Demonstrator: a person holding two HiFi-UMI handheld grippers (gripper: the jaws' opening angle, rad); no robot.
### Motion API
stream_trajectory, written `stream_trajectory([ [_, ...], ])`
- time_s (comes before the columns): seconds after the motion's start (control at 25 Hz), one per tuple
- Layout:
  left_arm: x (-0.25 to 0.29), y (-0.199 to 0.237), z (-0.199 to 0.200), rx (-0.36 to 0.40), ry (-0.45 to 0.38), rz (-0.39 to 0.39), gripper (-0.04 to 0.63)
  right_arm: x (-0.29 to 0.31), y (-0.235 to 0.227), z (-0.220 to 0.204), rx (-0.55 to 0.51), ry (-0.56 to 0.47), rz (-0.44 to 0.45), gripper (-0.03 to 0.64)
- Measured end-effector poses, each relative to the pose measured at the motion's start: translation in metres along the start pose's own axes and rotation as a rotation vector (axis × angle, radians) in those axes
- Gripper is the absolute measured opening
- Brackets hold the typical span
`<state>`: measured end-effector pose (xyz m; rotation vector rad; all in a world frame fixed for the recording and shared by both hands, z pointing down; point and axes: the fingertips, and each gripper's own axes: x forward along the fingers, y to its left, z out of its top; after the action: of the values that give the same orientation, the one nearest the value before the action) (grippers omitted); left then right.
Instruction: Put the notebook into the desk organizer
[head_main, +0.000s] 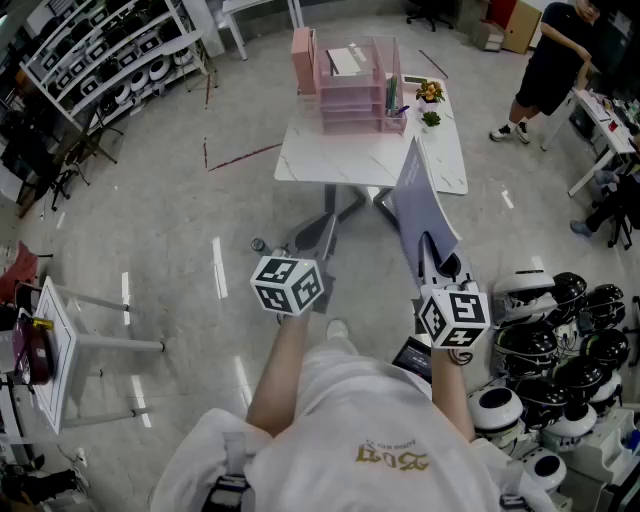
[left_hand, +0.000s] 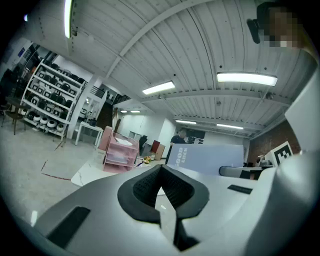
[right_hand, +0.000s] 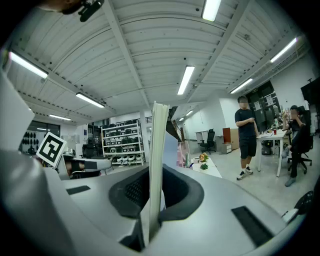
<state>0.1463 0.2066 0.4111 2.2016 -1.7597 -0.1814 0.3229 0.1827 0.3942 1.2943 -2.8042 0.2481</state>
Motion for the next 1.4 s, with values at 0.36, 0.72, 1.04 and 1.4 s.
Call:
stream_trajectory([
  [0.36, 0.005, 0.016, -0.002, 0.017, 0.026, -0.013, 0.015, 0.002, 0.002, -0.002, 0.003, -0.006, -0.017, 0.04],
  [0.72, 0.009, 0.014, 0.006, 0.011, 0.034, -0.047, 0.015, 0.01, 0.0, 0.011, 0.043, -0.059, -0.021, 0.04],
  [1.04, 0.029, 0.047, 0.017, 0.07, 0.044, -0.006, 0.015, 0.049, 0.01, 0.036, 0.029, -0.121, 0.034, 0.04],
  [1.4, 0.129, 0.144, 0.063, 0.064, 0.031, -0.043, 0.015, 0.181, 0.013, 0.059, -0.003, -0.122, 0.056, 0.04],
])
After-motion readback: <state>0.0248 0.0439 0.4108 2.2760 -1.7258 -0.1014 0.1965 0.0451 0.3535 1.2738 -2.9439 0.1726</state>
